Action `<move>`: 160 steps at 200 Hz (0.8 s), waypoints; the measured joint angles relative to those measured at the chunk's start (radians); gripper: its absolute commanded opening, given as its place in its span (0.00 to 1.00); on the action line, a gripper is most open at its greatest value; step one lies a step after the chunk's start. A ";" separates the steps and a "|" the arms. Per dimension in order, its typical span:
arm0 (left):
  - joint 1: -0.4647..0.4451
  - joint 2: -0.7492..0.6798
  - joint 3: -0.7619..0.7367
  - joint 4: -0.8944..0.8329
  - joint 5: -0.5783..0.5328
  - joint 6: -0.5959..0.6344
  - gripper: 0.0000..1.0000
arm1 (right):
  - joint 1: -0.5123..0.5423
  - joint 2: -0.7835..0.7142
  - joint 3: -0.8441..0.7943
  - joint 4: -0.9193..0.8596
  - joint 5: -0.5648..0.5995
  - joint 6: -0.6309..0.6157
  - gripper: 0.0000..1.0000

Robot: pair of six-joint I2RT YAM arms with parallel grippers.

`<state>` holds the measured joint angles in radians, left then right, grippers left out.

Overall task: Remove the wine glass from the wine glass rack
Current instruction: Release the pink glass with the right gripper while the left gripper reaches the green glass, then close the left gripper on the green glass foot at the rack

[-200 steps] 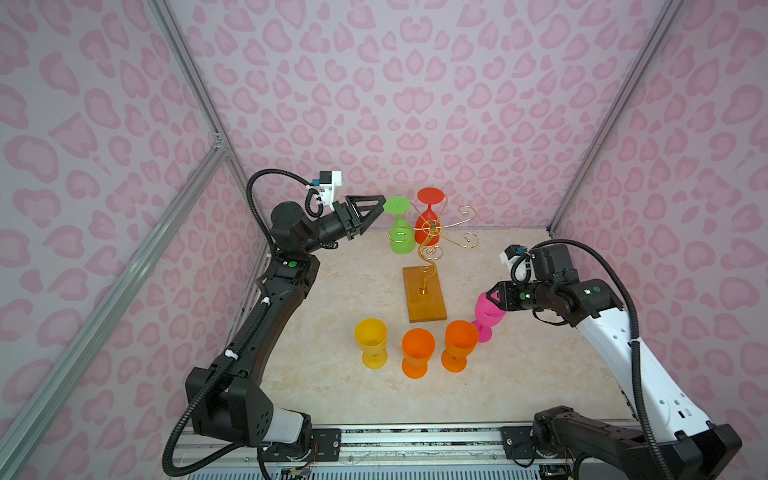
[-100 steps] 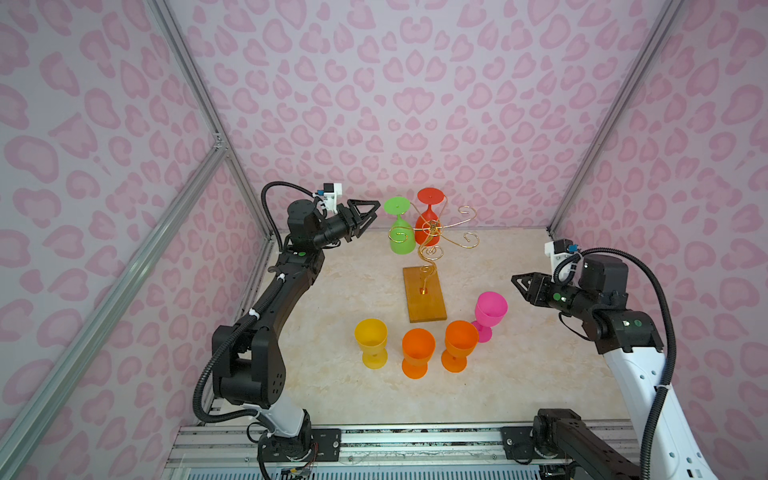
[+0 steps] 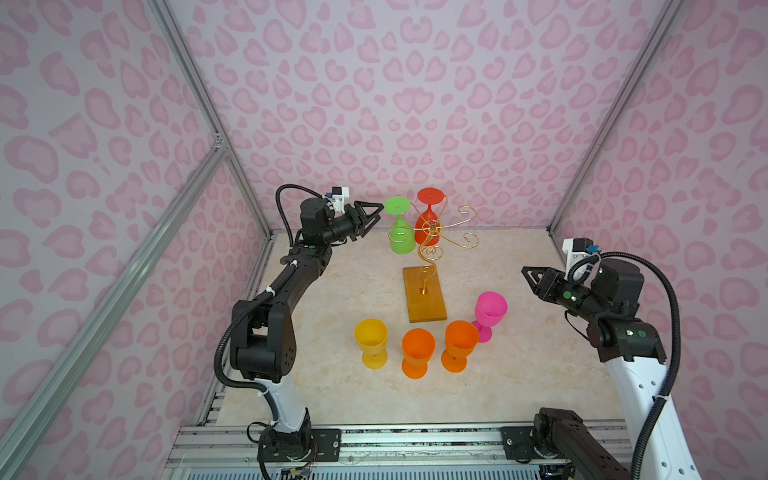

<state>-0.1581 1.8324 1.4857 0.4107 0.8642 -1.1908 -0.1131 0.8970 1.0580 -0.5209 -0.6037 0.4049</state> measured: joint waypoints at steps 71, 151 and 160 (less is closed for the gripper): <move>-0.031 0.055 0.085 0.011 0.006 -0.014 0.50 | -0.011 0.010 -0.013 0.028 -0.023 0.022 0.37; -0.043 0.073 0.089 0.011 0.008 -0.039 0.27 | -0.016 0.014 -0.026 0.029 -0.044 0.029 0.37; -0.043 0.075 0.089 0.011 0.008 -0.040 0.24 | -0.017 0.015 -0.028 0.031 -0.044 0.029 0.37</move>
<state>-0.2012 1.9072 1.5745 0.4217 0.8719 -1.2304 -0.1303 0.9123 1.0302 -0.4896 -0.6479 0.4343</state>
